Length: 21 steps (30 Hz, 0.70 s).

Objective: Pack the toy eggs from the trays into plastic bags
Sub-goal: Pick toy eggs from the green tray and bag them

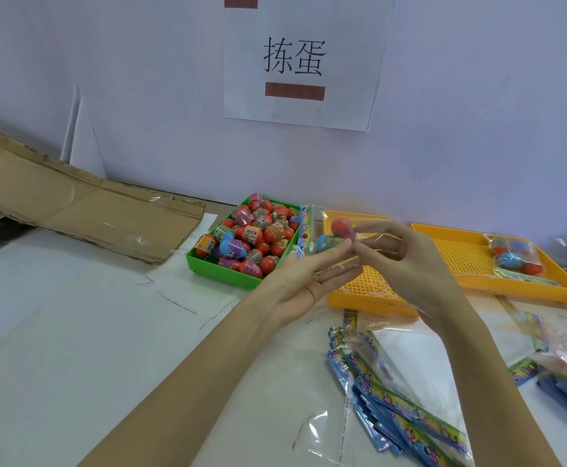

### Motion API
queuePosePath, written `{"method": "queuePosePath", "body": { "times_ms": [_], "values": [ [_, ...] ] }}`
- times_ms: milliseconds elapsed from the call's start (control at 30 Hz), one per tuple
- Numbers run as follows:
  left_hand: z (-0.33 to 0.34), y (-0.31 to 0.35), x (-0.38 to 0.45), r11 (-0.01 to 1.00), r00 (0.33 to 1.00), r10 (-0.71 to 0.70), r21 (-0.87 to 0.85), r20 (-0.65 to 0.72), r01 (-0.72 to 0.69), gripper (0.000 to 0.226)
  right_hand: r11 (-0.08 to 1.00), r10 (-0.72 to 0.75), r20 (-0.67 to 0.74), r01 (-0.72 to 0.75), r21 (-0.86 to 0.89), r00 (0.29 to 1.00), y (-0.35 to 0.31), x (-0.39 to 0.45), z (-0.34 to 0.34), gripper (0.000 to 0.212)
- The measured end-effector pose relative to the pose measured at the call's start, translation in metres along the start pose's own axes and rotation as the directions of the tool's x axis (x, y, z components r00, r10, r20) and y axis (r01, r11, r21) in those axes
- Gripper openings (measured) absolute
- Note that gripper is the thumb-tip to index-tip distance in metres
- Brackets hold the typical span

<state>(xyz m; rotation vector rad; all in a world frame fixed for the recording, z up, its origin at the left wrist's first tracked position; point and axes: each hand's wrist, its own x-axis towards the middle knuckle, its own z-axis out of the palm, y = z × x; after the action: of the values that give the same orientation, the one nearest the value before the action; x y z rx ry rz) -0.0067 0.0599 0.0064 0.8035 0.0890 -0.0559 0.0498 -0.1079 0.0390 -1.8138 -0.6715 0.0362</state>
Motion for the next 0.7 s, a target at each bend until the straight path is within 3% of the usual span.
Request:
{"method": "queuePosePath", "body": {
  "times_ms": [133,233,367,433,500,567,633,700],
  "values": [
    [-0.004,0.008,0.002,0.959,0.993,0.107,0.271,-0.057,-0.088,0.044,0.998,-0.024,-0.039,0.021,-0.064,0.999,-0.002,0.000,0.001,0.017],
    [-0.006,0.006,0.002,0.942,0.985,0.147,0.318,-0.093,-0.111,0.046,0.995,-0.017,0.003,0.017,-0.097,1.000,-0.004,-0.001,0.004,0.013],
    [-0.007,0.006,0.001,0.978,0.994,0.090,0.192,-0.056,-0.078,0.038,0.998,0.034,0.067,-0.031,-0.054,0.997,-0.008,-0.003,0.005,0.016],
    [-0.006,0.009,0.001,0.997,0.998,0.054,0.064,-0.022,-0.053,0.036,1.000,0.004,-0.014,-0.004,0.010,1.000,-0.011,-0.003,0.004,0.014],
    [-0.006,0.008,0.003,0.991,0.995,0.103,0.084,-0.018,-0.101,0.042,0.993,-0.112,-0.112,0.107,-0.050,0.987,-0.013,-0.003,0.003,0.014],
    [-0.008,0.009,0.005,0.915,0.969,0.244,0.342,-0.043,-0.215,0.056,0.962,-0.229,-0.134,0.203,-0.180,0.964,-0.011,-0.003,0.004,0.019],
    [-0.012,0.014,0.003,0.721,0.930,0.368,0.633,-0.007,-0.281,0.065,0.916,-0.311,-0.117,0.264,-0.301,0.943,-0.008,-0.003,0.004,0.026],
    [-0.015,0.017,0.000,0.527,0.919,0.378,0.789,0.114,-0.315,0.060,0.874,-0.357,-0.091,0.298,-0.385,0.930,-0.007,-0.003,0.007,0.029]
  ]
}}
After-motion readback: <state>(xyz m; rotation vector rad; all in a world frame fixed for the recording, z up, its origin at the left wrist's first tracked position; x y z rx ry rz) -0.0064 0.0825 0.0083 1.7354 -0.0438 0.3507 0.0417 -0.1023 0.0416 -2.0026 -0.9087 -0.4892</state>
